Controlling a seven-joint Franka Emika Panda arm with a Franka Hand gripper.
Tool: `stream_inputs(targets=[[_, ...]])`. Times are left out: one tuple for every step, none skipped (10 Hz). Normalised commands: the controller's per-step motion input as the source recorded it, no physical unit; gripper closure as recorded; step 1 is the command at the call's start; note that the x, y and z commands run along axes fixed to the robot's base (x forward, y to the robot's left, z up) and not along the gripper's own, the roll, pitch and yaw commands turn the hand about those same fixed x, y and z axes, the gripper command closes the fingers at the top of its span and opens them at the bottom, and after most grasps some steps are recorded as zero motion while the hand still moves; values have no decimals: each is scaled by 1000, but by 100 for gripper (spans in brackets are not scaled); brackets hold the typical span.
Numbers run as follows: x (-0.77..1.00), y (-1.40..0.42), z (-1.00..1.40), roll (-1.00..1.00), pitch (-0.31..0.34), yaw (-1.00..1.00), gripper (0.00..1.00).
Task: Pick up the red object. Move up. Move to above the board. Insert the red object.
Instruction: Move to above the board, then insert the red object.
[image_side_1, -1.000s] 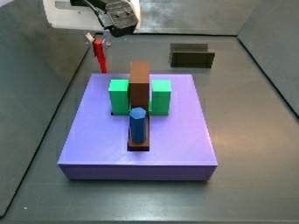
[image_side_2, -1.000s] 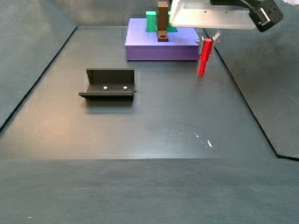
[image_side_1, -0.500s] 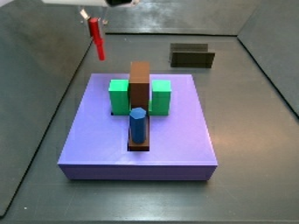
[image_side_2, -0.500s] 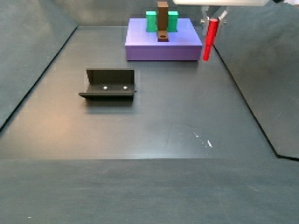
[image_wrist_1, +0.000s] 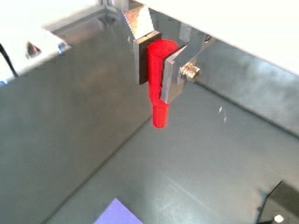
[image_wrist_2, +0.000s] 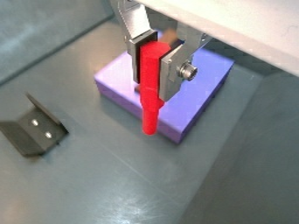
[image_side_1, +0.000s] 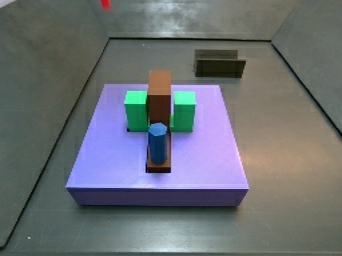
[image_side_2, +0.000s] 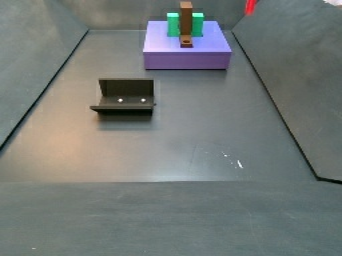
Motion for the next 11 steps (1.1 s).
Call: stream_inputs(targets=[[39, -1, 594, -38, 100, -5, 100], [42, 1, 263, -39, 66, -7, 100], [25, 3, 184, -39, 56, -3, 100], [1037, -1400, 343, 1, 248, 273, 100], [1033, -1400, 321, 1, 242, 282, 100], [1152, -1400, 258, 115, 340, 182, 100], [1239, -1400, 301, 68, 336, 93, 100], [1227, -1400, 353, 71, 272, 48, 100], [538, -636, 154, 100, 195, 39, 100], [233, -261, 64, 84, 121, 27, 100], [0, 0, 0, 0, 0, -9, 100]])
